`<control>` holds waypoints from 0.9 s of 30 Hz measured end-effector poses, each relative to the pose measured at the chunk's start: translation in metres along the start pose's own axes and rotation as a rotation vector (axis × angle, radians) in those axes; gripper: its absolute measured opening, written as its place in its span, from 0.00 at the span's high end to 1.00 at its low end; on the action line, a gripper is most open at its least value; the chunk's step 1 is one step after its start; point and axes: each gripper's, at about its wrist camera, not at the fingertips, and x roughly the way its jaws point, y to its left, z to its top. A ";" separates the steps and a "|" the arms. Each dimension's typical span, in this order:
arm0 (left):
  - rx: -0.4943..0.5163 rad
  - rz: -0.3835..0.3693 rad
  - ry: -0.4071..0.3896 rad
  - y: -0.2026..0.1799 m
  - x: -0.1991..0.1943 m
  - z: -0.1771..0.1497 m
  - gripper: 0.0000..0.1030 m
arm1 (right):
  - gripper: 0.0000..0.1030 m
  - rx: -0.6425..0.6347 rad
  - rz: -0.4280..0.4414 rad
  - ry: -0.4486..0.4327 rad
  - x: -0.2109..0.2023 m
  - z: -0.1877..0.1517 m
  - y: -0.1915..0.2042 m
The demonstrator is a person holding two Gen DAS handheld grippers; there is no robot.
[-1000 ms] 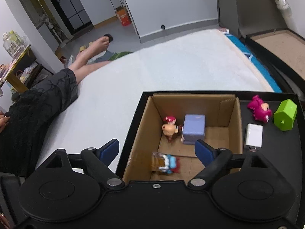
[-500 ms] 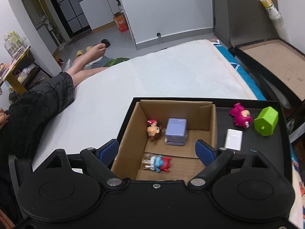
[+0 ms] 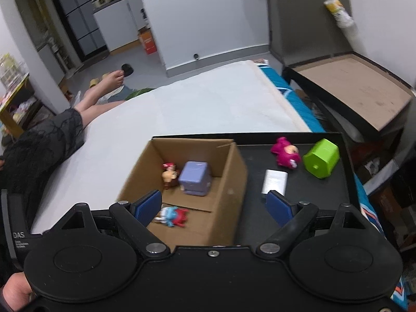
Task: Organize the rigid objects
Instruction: 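Move the right gripper back over the tray to the white charger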
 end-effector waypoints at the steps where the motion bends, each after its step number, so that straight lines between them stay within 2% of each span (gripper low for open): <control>1: -0.002 -0.006 0.006 -0.001 0.001 0.000 0.75 | 0.15 0.010 -0.004 -0.002 -0.001 -0.002 -0.005; 8: 0.075 -0.015 0.023 -0.013 0.006 -0.005 0.73 | 0.15 0.050 -0.061 -0.002 0.000 -0.016 -0.038; 15: 0.074 -0.007 -0.005 -0.014 0.007 -0.006 0.73 | 0.15 0.113 -0.092 0.005 0.004 -0.032 -0.068; 27: 0.087 -0.001 -0.052 -0.015 0.003 -0.011 0.73 | 0.15 0.146 -0.120 0.000 0.014 -0.045 -0.095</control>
